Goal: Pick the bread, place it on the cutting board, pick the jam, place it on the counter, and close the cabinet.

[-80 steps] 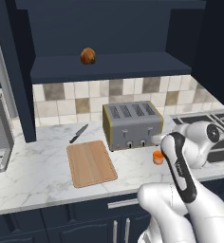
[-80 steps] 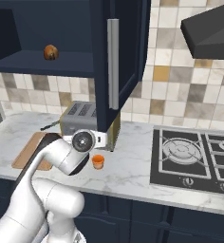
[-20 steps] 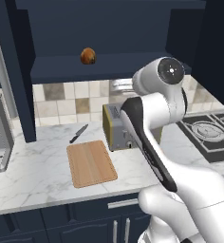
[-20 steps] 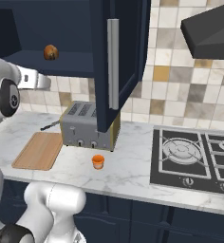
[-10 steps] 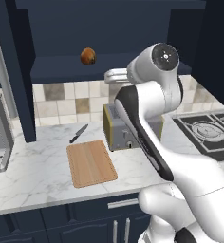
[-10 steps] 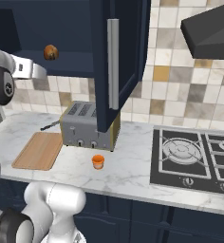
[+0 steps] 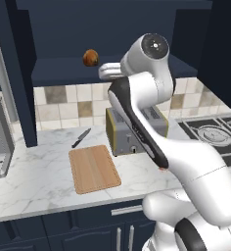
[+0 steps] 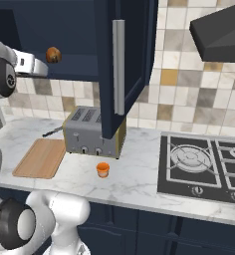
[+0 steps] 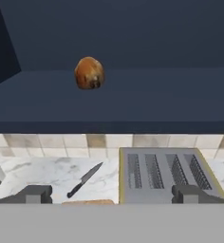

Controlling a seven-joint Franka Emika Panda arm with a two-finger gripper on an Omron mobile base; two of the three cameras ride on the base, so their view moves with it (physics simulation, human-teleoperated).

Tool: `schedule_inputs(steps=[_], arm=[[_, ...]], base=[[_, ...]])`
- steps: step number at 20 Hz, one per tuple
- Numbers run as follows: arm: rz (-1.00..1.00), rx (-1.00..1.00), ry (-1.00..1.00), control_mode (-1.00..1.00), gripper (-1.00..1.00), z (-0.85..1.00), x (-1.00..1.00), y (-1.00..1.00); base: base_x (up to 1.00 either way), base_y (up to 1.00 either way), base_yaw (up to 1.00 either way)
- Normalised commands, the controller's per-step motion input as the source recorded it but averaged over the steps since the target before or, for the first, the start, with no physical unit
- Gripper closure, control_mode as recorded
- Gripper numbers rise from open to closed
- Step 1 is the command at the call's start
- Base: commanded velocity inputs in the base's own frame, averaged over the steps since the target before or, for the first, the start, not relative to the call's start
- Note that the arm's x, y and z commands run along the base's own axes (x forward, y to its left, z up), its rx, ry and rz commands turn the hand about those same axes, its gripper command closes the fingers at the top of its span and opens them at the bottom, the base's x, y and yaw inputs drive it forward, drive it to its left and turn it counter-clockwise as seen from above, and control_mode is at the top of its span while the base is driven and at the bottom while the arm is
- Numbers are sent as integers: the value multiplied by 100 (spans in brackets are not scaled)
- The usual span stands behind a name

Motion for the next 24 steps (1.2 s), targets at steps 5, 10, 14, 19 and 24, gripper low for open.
schedule_inputs(steps=[5, 10, 14, 19, 24], arm=[[0, 0, 8, -100, -100, 4, 25, 14], [0, 0, 2, -100, -100, 0, 20, 8], [0, 0, 0, -100, -100, 0, 36, 2], [0, 0, 0, -100, -100, 0, 38, 1], [0, 0, 0, -100, -100, 0, 40, 5]], base=[[0, 0, 0], [0, 0, 0], [0, 0, 0], [0, 0, 0], [0, 0, 0]])
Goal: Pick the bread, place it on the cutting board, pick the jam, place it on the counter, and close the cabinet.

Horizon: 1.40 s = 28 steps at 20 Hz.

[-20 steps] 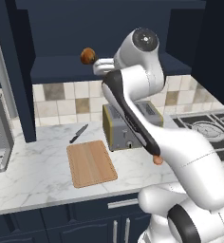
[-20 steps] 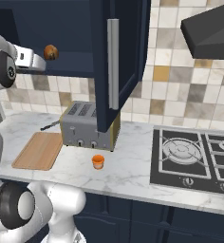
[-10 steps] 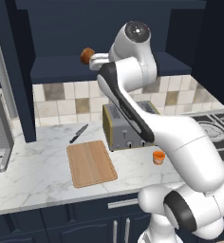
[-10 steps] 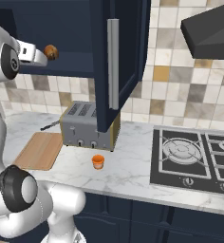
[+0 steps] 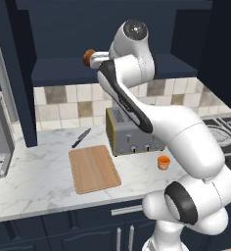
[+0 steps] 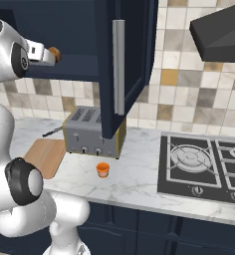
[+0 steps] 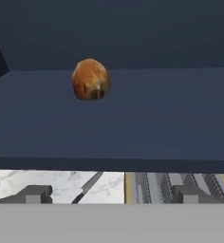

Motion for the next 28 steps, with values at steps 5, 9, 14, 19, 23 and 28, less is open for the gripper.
schedule_inputs(steps=[5, 9, 14, 19, 23, 28], arm=[[0, 0, 0, -100, -100, 0, 40, 11], [0, 0, 0, -100, -100, 0, 38, 13], [0, 0, 0, -100, -100, 0, 38, 14], [0, 0, 0, -100, -100, -1, 31, 11], [0, -1, 0, -100, -100, -6, 29, 7], [0, -2, 0, -100, -100, -16, 34, 8]], base=[[0, 0, 0], [0, 0, 0], [0, 0, 0], [0, 0, 0], [0, 0, 0], [0, 0, 0]])
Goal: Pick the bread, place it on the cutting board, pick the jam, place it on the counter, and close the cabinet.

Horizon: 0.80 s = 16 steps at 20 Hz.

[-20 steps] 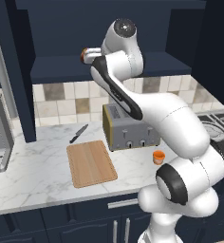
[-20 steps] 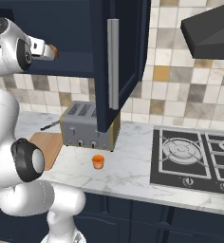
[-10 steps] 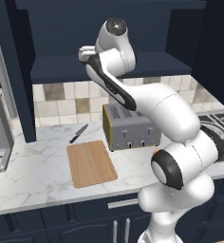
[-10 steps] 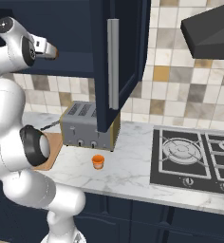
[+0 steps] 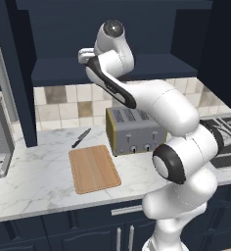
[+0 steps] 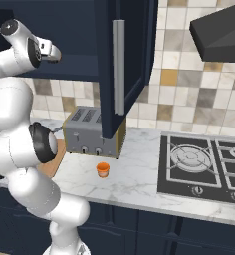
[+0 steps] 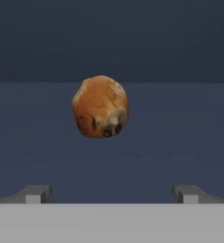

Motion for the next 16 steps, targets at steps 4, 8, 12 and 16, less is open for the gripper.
schedule_inputs(steps=[4, 8, 12, 16], arm=[[0, -1, 0, -100, -100, -14, 33, 6], [0, 0, 0, -100, -100, -1, 28, 3], [0, 0, 0, -100, -100, 0, 21, 3], [0, 0, 0, -100, -100, 0, 19, 7]], base=[[0, 0, 0], [0, 0, 0], [0, 0, 0], [0, 0, 0]])
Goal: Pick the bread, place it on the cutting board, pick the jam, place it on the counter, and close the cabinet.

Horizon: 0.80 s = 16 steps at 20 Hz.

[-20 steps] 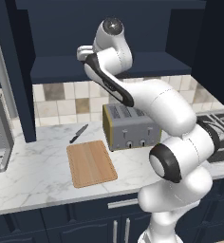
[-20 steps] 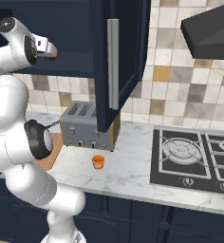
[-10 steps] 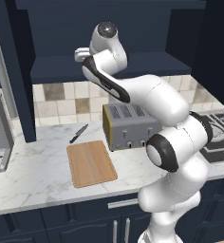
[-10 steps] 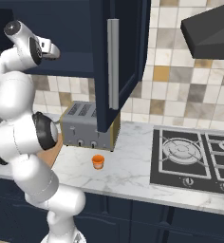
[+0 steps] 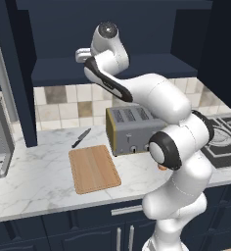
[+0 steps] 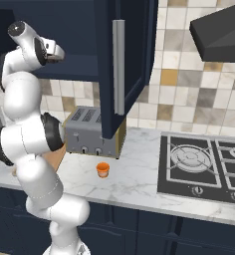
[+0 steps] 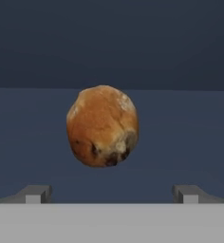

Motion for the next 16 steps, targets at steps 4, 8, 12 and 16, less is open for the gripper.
schedule_inputs(steps=[4, 8, 12, 16], arm=[[0, 0, 0, -100, -100, 0, 18, 4], [0, 0, 0, -100, -100, 0, 24, 6], [0, 0, 0, -100, -100, 0, 24, 4], [0, 0, 0, -100, -100, 0, 24, 5]], base=[[0, 0, 0], [0, 0, 0], [0, 0, 0], [0, 0, 0]])
